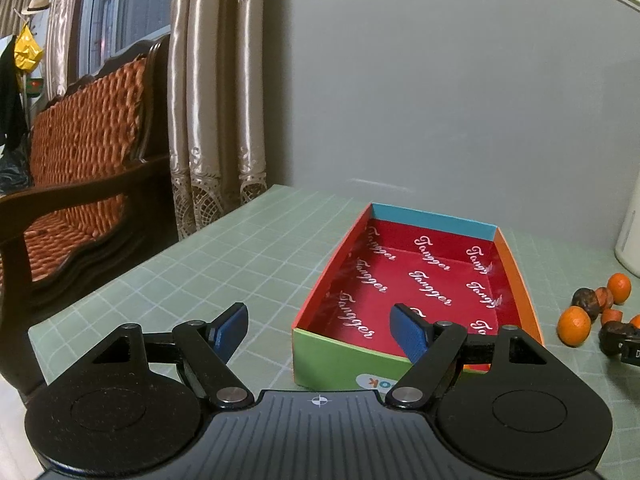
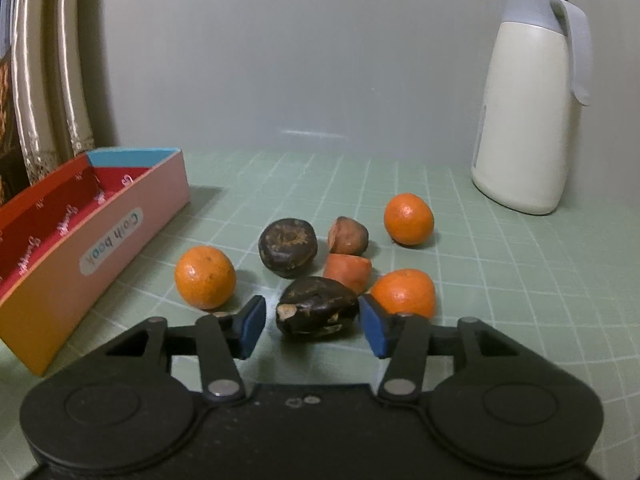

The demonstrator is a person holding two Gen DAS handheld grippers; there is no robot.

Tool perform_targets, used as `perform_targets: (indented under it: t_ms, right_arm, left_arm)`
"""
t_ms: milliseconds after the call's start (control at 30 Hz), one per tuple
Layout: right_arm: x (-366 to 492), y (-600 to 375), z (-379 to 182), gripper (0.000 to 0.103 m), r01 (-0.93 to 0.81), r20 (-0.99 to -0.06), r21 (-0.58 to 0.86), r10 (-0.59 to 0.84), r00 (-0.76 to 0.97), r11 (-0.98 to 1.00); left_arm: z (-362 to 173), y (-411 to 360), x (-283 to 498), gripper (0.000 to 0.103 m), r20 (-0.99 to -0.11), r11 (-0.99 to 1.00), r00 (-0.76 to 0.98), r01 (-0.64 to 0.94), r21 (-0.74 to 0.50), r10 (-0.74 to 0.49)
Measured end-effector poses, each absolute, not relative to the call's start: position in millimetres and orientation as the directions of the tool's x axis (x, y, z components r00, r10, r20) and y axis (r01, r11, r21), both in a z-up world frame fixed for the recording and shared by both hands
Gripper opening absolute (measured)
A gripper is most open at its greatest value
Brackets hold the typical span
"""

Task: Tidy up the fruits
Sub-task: 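Close the right gripper on the dark chestnut, then carry the chestnut with the right gripper into the red box and release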

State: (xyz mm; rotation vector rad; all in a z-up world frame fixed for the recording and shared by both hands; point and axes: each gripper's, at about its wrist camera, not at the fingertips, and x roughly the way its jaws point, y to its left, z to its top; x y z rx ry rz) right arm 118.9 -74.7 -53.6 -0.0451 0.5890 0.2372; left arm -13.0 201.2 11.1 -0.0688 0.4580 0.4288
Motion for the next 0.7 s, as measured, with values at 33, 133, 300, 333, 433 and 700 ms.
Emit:
perform_targets:
  t_ms: [33,133,300,333,433,700]
  right_arm:
    - [120,-76,-53,0.042,-0.234,-0.557,0.033,0.212,0.803,0.972]
    - [119,-76,-52,0.042,-0.239,-0.561,0.045,0.223,0.797,0.97]
    - [111,-77,-42,0.042,-0.24,-0.54,0.048,0.227,0.81,0.97]
    - [109,-77,-38,0.042,-0.243,-0.533,0.054,0.234,0.813,0.969]
    - [102,-74,-27,0.042,-0.256,-0.507,0.061,0.251,0.825,0.965]
    - [90,-50,-7,0.042,-0.324,-0.462,0.088,0.327,0.824,0.942]
  left_arm:
    - [11,201,-13,0.078,-0.443,0.909,0.81,-0.416,0.03,0.385]
    - [11,201,-14,0.078,-0.444,0.91,0.81,-0.414,0.029,0.383]
    - [11,199,-16,0.078,-0.441,0.913,0.812,-0.407,0.038,0.381]
    - [11,199,-16,0.078,-0.442,0.912,0.812,-0.407,0.04,0.382]
    - [11,201,-18,0.078,-0.443,0.91,0.808,-0.412,0.044,0.388]
    - [10,217,-28,0.078,-0.445,0.897,0.795,-0.439,0.046,0.412]
